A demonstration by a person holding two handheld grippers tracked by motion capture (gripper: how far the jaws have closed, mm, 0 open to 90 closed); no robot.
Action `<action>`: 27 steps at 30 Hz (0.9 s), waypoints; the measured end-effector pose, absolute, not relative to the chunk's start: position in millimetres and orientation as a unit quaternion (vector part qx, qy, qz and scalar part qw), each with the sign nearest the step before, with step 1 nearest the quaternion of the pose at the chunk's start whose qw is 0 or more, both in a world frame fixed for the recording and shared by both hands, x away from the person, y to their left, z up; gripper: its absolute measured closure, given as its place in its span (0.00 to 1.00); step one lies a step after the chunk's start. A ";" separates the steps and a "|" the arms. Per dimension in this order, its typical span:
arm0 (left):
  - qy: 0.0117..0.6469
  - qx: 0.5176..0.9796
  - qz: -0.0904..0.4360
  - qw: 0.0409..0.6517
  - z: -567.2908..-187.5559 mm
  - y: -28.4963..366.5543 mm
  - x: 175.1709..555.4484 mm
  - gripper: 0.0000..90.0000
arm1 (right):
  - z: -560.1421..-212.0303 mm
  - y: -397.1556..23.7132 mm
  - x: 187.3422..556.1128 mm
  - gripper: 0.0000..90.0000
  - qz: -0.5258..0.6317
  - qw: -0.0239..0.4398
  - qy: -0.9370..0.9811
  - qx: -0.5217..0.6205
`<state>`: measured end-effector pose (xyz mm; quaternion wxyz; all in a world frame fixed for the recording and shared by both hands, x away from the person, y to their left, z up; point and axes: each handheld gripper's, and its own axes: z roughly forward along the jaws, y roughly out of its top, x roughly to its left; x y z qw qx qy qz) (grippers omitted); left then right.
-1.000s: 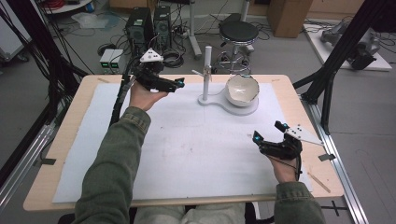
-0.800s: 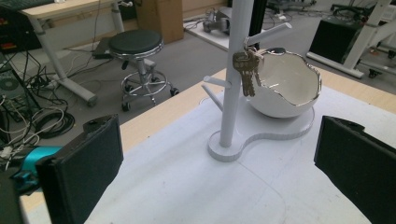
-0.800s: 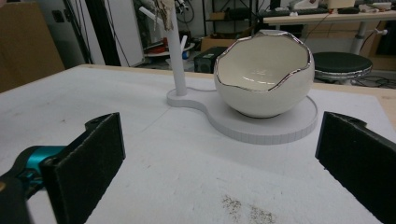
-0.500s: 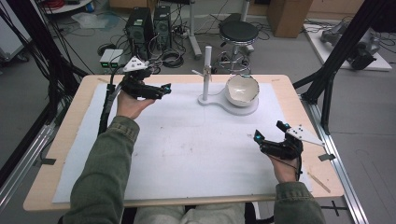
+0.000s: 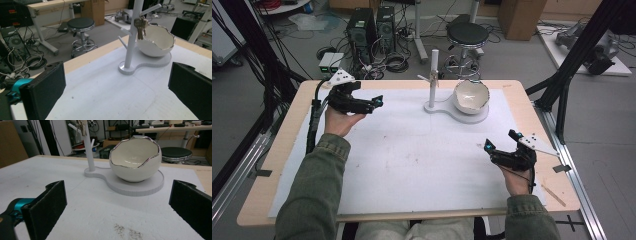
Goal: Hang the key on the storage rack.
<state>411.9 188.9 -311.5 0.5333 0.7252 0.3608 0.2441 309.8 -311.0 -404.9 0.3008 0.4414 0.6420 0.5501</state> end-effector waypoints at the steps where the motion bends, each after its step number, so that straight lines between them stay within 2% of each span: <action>1: 0.361 0.726 0.247 0.531 -313.6 191.3 408.4 0.02 | -404.8 -310.9 309.5 0.00 0.550 0.300 0.641 0.442; 27: 0.409 0.682 0.294 0.530 -345.1 251.2 354.1 0.02 | -404.6 -312.1 308.1 0.00 0.552 0.300 0.637 0.446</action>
